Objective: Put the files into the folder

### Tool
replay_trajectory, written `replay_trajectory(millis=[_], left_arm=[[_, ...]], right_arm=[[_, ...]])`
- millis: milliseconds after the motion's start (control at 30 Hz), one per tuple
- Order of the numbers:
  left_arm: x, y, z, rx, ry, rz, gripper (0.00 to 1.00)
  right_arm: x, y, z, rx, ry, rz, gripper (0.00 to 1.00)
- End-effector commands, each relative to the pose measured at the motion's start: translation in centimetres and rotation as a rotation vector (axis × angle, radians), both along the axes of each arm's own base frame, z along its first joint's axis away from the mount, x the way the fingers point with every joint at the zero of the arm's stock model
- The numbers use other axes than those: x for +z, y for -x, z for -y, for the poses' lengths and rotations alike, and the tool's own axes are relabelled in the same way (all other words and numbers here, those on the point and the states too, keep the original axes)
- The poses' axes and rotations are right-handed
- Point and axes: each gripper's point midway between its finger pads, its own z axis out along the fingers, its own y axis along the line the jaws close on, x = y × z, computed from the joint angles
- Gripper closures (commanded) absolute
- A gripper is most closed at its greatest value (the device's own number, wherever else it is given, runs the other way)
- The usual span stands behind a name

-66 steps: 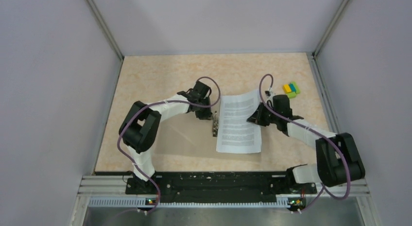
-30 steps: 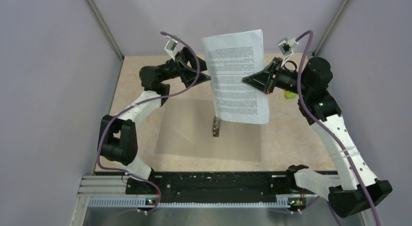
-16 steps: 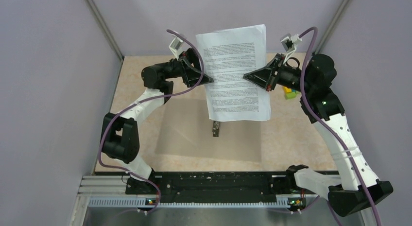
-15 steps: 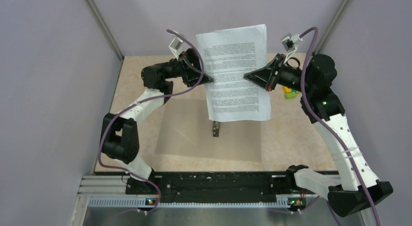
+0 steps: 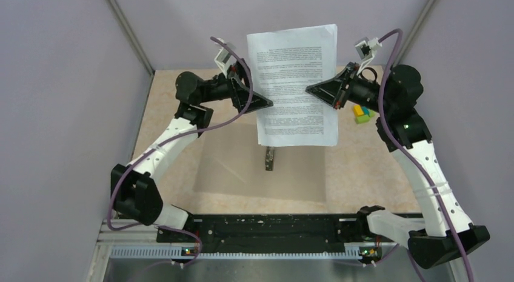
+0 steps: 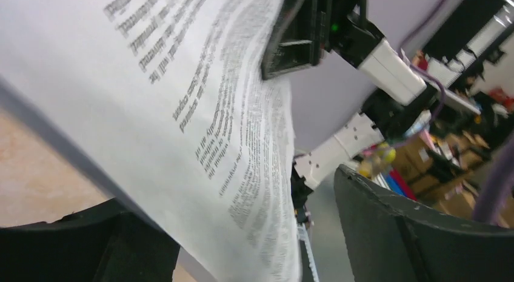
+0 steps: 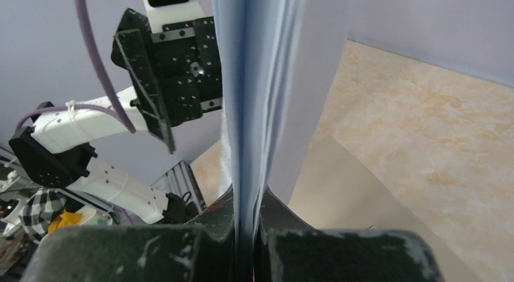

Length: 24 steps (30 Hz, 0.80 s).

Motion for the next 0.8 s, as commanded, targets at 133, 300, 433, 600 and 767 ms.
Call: replay_trajectory(millis=[133,300,433,600,767], left_arm=[[2.6,-4.6,-3.1,0.389,0.049,0.061,0.01],[3.3,-8.9,-7.1,0.611,0.094,-0.089,0.01],[2.3,-10.7,-6.5,0.579,0.041,-0.201,0.02],[-1.8,-12.7,-4.7,0.53,-0.044,-0.377,0.06],[-4.8,-11.2,-0.7,0.399,-0.12,-0.401,0.1]], right_arm=[[9.1,3.5,0.1,0.079,-0.141,0.193,1.0],[13.1,6.8,-0.1,0.195,-0.223,0.286,1.0],[14.8,9.2,-0.8,0.296,-0.264,0.328,1.0],[15.3,10.7,-3.2,0.419,-0.304,0.317,1.0],[13.5,8.4,-4.3,0.369,-0.298,0.252,1.0]])
